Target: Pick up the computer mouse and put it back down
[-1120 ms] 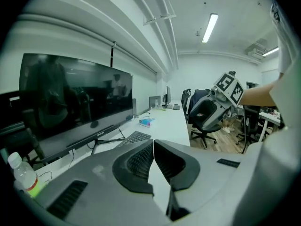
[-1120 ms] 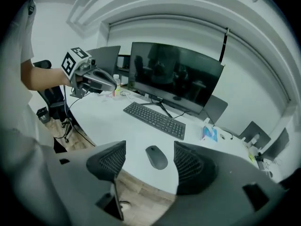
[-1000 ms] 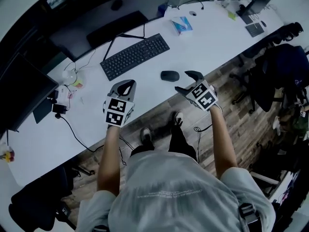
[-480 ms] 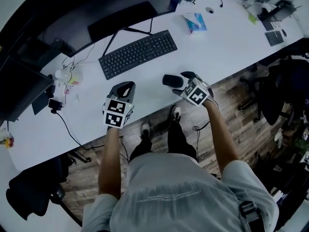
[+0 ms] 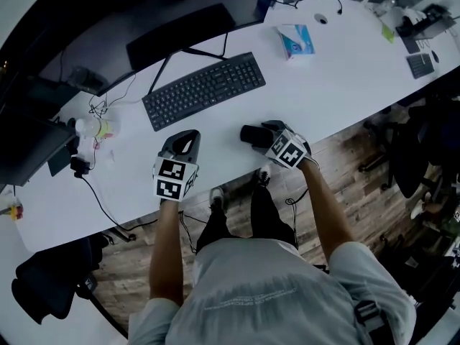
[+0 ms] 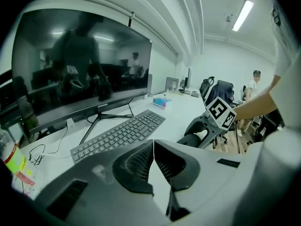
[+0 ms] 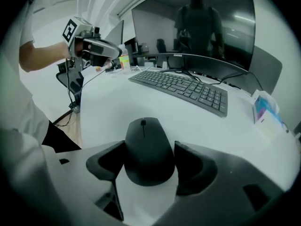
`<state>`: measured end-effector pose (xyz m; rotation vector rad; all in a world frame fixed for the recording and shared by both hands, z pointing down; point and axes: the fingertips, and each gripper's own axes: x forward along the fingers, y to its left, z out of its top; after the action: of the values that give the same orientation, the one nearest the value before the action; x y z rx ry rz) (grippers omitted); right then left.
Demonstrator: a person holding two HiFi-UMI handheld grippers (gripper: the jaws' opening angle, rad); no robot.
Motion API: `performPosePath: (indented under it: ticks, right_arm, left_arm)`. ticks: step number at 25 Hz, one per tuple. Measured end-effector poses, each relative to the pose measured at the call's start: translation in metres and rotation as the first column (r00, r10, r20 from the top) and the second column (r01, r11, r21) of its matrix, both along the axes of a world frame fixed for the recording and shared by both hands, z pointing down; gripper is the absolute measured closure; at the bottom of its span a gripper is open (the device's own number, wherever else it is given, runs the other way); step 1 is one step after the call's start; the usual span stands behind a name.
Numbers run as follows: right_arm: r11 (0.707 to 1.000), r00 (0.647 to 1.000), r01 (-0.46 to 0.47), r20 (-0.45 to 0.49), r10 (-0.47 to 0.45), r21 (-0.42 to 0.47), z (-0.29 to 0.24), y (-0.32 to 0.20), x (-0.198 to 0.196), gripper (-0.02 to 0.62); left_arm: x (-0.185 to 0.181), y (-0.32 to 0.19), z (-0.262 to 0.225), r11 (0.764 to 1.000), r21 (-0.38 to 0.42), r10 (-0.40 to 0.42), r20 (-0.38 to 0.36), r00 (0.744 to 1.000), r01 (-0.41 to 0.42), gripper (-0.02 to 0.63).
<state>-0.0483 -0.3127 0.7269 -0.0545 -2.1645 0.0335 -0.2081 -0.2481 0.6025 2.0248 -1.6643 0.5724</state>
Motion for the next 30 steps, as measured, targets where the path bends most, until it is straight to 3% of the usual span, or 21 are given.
performPosePath:
  ticks: [8, 17, 24, 30]
  right_arm:
    - [0.999, 0.998, -0.050, 0.042, 0.049, 0.014, -0.002, -0.002, 0.002, 0.295]
    - [0.968, 0.955, -0.252, 0.161, 0.249, -0.003, -0.053, -0.019, 0.011, 0.296]
    - [0.892, 0.855, -0.445, 0.332, 0.398, 0.075, -0.146, -0.042, 0.038, 0.296]
    - [0.787, 0.745, -0.602, 0.448, 0.495, 0.132, -0.219, -0.046, 0.077, 0.296]
  left_arm:
    - [0.000, -0.010, -0.003, 1.000, 0.012, 0.028, 0.003, 1.000, -0.028, 0.592]
    - [-0.002, -0.022, -0.036, 0.991, 0.091, 0.095, 0.037, 0.995, -0.098, 0.592]
    - [0.011, -0.040, -0.090, 0.962, 0.207, 0.166, 0.070, 0.984, -0.177, 0.592]
    - [0.029, -0.048, -0.138, 0.921, 0.300, 0.225, 0.111, 0.968, -0.249, 0.592]
